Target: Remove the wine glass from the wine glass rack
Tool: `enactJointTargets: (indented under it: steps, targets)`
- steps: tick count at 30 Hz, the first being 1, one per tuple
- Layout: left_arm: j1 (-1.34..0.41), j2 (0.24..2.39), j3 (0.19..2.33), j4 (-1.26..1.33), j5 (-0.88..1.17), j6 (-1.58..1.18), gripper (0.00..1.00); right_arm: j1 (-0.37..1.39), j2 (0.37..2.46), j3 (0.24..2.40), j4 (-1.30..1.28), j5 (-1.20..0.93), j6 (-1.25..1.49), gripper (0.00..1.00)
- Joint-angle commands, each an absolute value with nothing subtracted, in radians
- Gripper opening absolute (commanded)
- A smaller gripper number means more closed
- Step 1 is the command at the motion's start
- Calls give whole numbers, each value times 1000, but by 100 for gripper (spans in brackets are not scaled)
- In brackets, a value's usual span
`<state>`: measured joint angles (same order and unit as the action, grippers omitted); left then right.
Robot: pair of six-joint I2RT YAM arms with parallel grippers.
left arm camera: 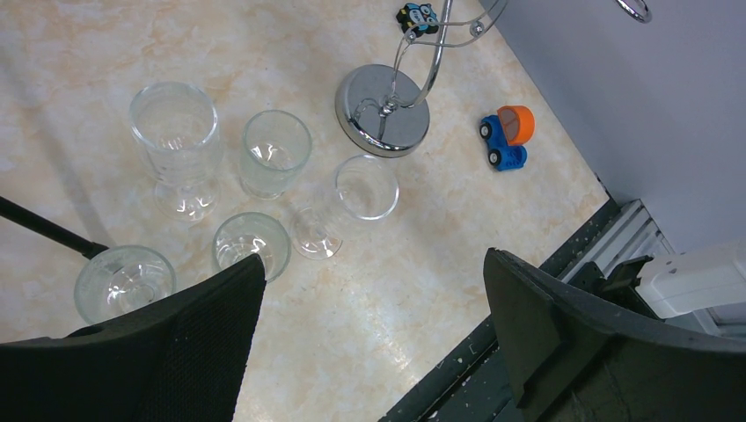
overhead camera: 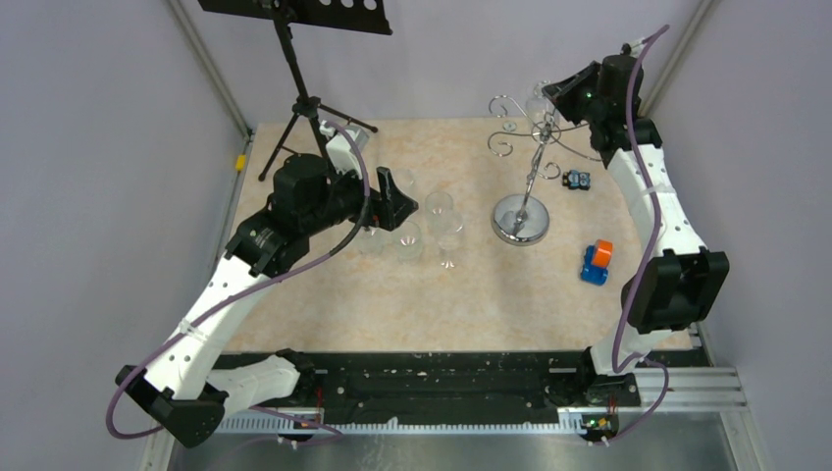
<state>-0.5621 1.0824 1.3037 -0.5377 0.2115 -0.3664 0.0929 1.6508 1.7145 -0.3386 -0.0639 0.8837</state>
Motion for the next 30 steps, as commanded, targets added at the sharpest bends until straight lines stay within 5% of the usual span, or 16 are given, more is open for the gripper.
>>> enactJointTargets:
  steps: [1, 4, 19, 23, 30]
  targets:
    - [-556, 1066, 1301, -494, 201, -363, 97, 86, 1607, 1717, -297, -59, 879, 7]
    - [-557, 1068, 1301, -492, 203, -366, 97, 86, 1593, 1710, -281, -55, 884, 0]
    - [-555, 1068, 1295, -489, 206, -373, 97, 86, 1547, 1694, -210, -66, 938, 0]
    - [-555, 1072, 1296, -486, 208, -376, 97, 84, 1567, 1738, -279, -65, 932, 13]
    - [-555, 1072, 1291, -485, 209, -377, 97, 78, 1572, 1744, -319, -62, 920, 17]
